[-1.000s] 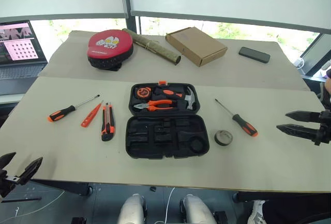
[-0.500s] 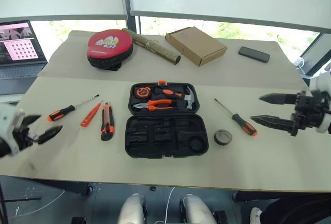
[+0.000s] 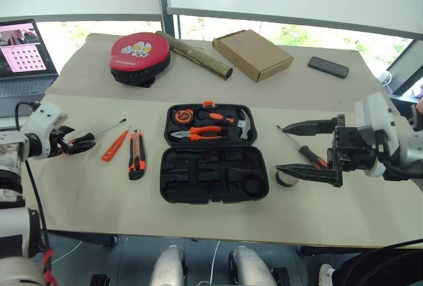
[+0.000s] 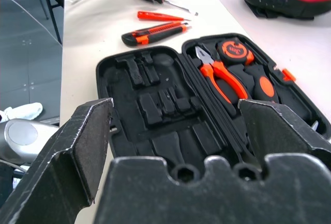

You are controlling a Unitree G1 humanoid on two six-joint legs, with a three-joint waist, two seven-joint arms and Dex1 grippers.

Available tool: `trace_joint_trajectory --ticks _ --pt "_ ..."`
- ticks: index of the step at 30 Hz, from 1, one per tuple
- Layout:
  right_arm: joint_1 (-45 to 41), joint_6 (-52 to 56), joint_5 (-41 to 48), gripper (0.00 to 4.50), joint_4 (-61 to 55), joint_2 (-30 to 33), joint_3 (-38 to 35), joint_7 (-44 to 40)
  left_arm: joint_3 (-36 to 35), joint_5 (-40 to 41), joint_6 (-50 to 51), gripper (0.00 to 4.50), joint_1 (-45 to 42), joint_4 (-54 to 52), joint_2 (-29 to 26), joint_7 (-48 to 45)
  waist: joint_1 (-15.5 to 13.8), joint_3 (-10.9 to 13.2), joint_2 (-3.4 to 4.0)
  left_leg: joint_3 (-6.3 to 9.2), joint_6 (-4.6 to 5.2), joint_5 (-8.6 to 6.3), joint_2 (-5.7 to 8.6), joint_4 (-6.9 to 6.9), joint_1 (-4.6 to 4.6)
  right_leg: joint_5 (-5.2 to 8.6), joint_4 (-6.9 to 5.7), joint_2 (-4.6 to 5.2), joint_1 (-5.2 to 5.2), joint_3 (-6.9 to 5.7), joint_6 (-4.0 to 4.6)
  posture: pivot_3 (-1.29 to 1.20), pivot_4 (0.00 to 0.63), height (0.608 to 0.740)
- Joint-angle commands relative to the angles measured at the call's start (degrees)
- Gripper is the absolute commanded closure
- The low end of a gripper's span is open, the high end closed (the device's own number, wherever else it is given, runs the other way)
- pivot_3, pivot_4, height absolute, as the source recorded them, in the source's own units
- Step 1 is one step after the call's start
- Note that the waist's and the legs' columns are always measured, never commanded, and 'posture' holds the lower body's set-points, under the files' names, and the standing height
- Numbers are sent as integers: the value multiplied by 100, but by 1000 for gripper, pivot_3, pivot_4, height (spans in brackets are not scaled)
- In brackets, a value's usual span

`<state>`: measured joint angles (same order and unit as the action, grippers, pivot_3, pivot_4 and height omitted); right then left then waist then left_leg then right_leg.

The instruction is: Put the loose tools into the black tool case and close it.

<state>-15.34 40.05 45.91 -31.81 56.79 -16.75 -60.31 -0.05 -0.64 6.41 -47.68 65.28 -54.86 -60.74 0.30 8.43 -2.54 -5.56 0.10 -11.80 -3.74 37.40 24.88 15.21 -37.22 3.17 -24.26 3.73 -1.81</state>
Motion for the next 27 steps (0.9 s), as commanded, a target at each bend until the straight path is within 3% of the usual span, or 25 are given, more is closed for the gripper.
trace_joint_trajectory --ticks 1,4,10,11,15,18,23,27 --pt "52 -14 172 0 -231 82 -326 100 175 -306 73 279 -276 389 16 35 -14 0 0 2 0 0 0 6 0 0 -3 0 2 -1 0 0 150 740" --pt "147 -35 157 0 -254 121 -420 127 230 -400 65 969 -351 522 30 -48 -8 0 0 5 2 -1 -1 27 0 0 -25 0 3 -1 -3 0 150 740" --pt "544 -48 109 0 -329 102 -714 209 3 -245 63 3413 -481 429 -1 -296 -4 0 0 9 2 -1 1 49 -6 1 -58 2 6 0 -4 0 150 740" --pt "631 -41 107 0 -346 83 -779 247 -85 -159 48 3652 -529 364 -7 -348 -6 -1 -1 9 2 -1 1 49 -6 1 -58 2 6 0 -4 0 150 740" --pt "1384 -26 30 0 -464 21 -1223 275 -456 815 333 3716 -700 -1463 253 -1632 -106 9 -27 28 0 1 0 59 15 1 -64 0 0 -18 -4 0 150 740" --pt "1860 -152 -149 0 -445 -34 -1371 280 -220 1219 796 3716 -357 -3121 526 -2108 -156 8 -29 54 5 -2 0 100 41 -1 -64 4 6 -39 -7 0 150 740" --pt "2276 -311 -407 0 -364 -179 -1445 416 567 1187 1193 3716 34 -4790 987 -2301 -65 2 -9 55 11 -5 2 123 33 -3 -79 0 15 -28 -15 0 150 740" --pt "2437 -371 -575 0 -334 -270 -1482 531 1276 831 1316 3716 135 -5335 1254 -2233 -17 2 -9 62 8 -3 -1 133 32 -3 -85 -11 16 -22 -14 0 150 740"
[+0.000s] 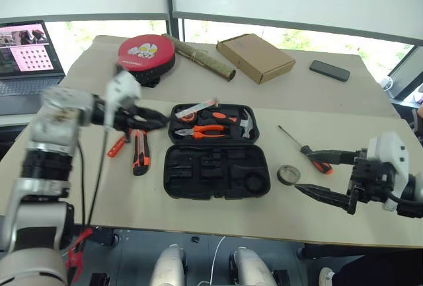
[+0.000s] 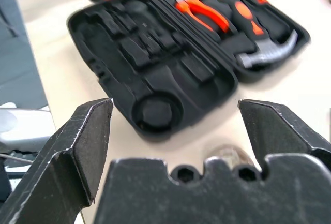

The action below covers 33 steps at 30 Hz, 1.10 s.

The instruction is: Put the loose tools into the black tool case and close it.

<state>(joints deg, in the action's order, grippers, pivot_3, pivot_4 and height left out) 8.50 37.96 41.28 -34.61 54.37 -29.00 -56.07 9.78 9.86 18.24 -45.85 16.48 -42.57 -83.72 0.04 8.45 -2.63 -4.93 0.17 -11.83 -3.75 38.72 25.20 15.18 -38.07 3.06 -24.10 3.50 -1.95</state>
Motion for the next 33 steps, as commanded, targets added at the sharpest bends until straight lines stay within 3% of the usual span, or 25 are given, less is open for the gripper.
trace_joint_trajectory --ticks 1,9,27,29,30,33 --pt "69 -171 -136 0 -54 -43 -251 133 442 -314 225 3716 -49 -549 56 100 16 0 -1 1 0 0 0 2 0 0 0 -2 0 1 0 0 150 740" --pt "49 -208 -215 0 -121 -211 -157 372 991 -969 7 3716 -101 -381 343 682 5 1 0 6 0 0 3 3 0 0 1 -2 1 6 -1 0 150 740" --pt "50 -182 -108 0 -292 -423 -138 669 1159 -1369 -803 3716 -488 668 999 841 -71 1 0 6 1 0 5 8 2 -2 2 -1 4 8 -4 0 150 740" --pt "45 -173 -97 0 -306 -430 -130 687 1119 -1352 -790 2708 -531 695 1032 853 -76 1 0 6 1 0 5 9 2 -2 2 0 5 8 -5 0 150 740" --pt "47 -161 -78 0 -318 -435 -127 693 1083 -1328 -767 2527 -555 675 1041 849 -80 1 0 6 2 0 5 9 2 -2 3 0 5 8 -5 0 150 740" --pt "70 -138 -42 0 -358 -448 -122 703 960 -1258 -685 1348 -622 570 1052 870 -80 1 0 7 3 1 6 11 3 -3 2 0 5 8 -6 0 150 740"
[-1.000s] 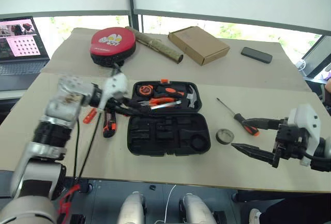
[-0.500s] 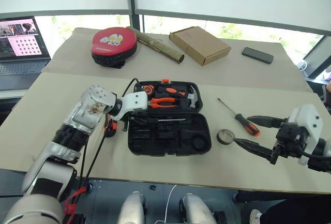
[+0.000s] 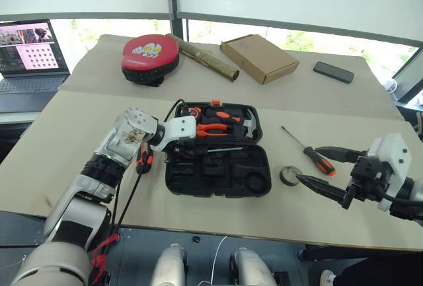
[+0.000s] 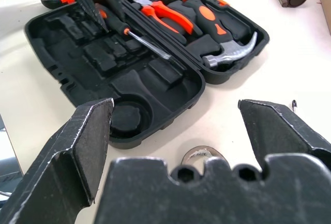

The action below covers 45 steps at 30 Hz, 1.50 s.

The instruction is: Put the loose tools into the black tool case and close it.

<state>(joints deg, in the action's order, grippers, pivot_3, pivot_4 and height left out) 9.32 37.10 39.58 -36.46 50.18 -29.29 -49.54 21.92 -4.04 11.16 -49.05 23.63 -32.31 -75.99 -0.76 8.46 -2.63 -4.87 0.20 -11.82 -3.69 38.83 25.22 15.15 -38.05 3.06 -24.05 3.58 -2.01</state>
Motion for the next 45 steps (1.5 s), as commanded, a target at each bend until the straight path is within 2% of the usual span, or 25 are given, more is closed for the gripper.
trace_joint_trajectory --ticks 1,4,5,10,13,14,33,37,38,39,40,45 --pt "4 -49 132 0 -187 -32 -88 46 -291 180 64 1115 -321 -224 5 44 1 0 0 0 0 0 0 0 0 0 0 0 0 0 0 0 150 740" --pt "-17 -32 142 0 -187 -33 -49 59 -395 365 184 1115 -372 -458 -23 -115 10 0 0 1 0 0 0 0 1 0 0 0 -1 0 -1 0 150 740" --pt "-34 -27 145 0 -183 -34 -33 68 -403 394 193 1590 -382 -484 -13 -126 12 0 0 1 0 0 0 -1 1 0 0 0 -2 0 -1 0 150 740" --pt "-71 -30 121 0 -173 -42 57 106 -289 276 20 3161 -348 -349 77 -70 15 0 1 0 0 0 -1 -1 0 0 0 -2 -2 0 0 0 150 740" --pt "-75 -30 107 0 -173 -35 94 124 -157 100 -206 4369 -323 -81 153 41 15 0 1 1 0 0 -1 -1 0 0 0 -2 -1 0 0 0 150 740" --pt "-68 -28 110 0 -173 -33 90 129 -135 56 -264 4476 -325 8 182 70 14 0 1 1 0 0 -1 -1 0 0 0 -1 -2 0 0 0 150 740" --pt "147 -19 165 0 -248 -46 70 264 264 -656 -1108 4476 -460 1064 545 498 -9 -3 4 5 7 4 7 5 -9 -3 1 3 20 0 -6 0 150 740" --pt "479 -94 -125 0 -267 -81 -25 382 -227 -46 -505 4476 -448 708 560 187 -6 -3 4 6 7 5 6 5 -12 -3 1 3 23 -2 -6 0 150 740" --pt "659 -64 -155 0 -226 -140 -195 407 -522 385 -130 4476 -408 492 549 10 7 -3 5 5 7 4 6 4 -10 -3 1 3 20 -1 -6 0 150 740" --pt "837 -40 -165 0 -200 -208 -391 425 -785 770 223 3983 -353 276 521 -139 11 -3 4 4 7 4 6 4 -7 -3 1 3 14 1 -6 0 150 740" --pt "1022 -7 -164 0 -166 -284 -616 441 -1043 1158 613 3837 -288 25 474 -276 12 -3 5 5 7 5 5 4 0 -3 -1 3 7 1 -6 0 150 740" --pt "1875 79 -101 0 88 -535 -1651 272 -1875 2437 1918 2097 175 -1269 176 -388 27 -3 8 8 7 5 0 2 7 -3 -1 2 -2 0 -6 0 150 740"
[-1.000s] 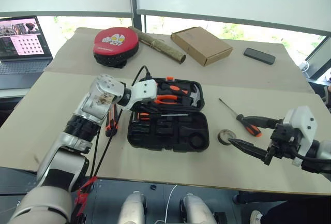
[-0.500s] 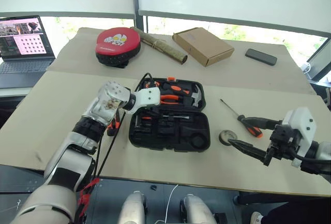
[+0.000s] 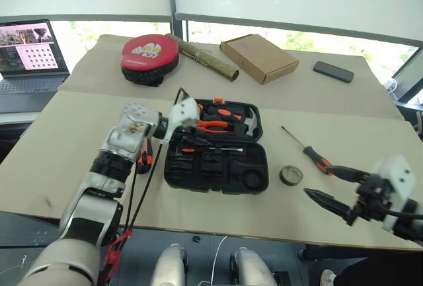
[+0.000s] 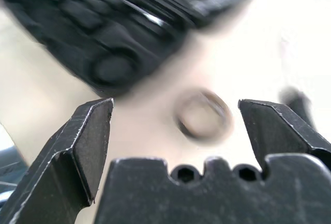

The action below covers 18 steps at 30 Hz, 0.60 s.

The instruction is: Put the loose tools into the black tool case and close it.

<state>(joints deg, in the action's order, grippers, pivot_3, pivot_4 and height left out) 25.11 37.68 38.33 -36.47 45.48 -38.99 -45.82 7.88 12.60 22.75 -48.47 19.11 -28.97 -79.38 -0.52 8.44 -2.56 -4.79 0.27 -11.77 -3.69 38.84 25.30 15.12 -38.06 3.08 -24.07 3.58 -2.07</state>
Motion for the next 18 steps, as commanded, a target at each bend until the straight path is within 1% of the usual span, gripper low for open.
trace_joint_trajectory --ticks 1,3,5,6,9,13,18 --pt "432 8 13 0 187 -83 -844 -160 -535 971 1038 1738 194 -1066 -249 -79 7 -2 2 0 0 0 0 0 -3 0 0 0 3 0 0 0 150 740" --pt "596 -46 -76 0 534 -41 -1038 -272 -633 1541 1605 1029 395 -1676 -481 -342 22 -2 3 -1 0 0 1 1 -11 0 0 0 11 1 0 0 150 740" --pt "531 -121 -201 0 866 83 -982 -325 -657 1931 2018 313 511 -2114 -611 -414 43 -3 5 -1 0 0 0 1 -15 0 1 0 14 1 0 0 150 740" --pt "395 -155 -277 0 1049 169 -864 -324 -616 2066 2157 51 561 -2317 -687 -451 55 -3 5 -2 0 0 -1 1 -17 0 1 0 16 1 0 0 150 740" --pt "-197 -243 -499 0 1595 416 -333 -283 -492 2303 2324 51 713 -2792 -883 -539 90 -3 5 -3 1 2 1 2 -18 0 2 0 15 4 0 0 150 740" --pt "-1291 -503 -989 0 2447 610 710 -194 -350 2294 2184 51 852 -3060 -982 -460 144 -1 14 -5 1 3 2 -3 -40 0 3 -4 30 16 2 0 150 740" --pt "-2858 -732 -1512 0 3704 404 1980 -152 -286 2159 1997 51 989 -3171 -1066 -252 143 4 22 -8 1 3 4 -6 -53 1 7 -4 42 20 3 0 150 740"
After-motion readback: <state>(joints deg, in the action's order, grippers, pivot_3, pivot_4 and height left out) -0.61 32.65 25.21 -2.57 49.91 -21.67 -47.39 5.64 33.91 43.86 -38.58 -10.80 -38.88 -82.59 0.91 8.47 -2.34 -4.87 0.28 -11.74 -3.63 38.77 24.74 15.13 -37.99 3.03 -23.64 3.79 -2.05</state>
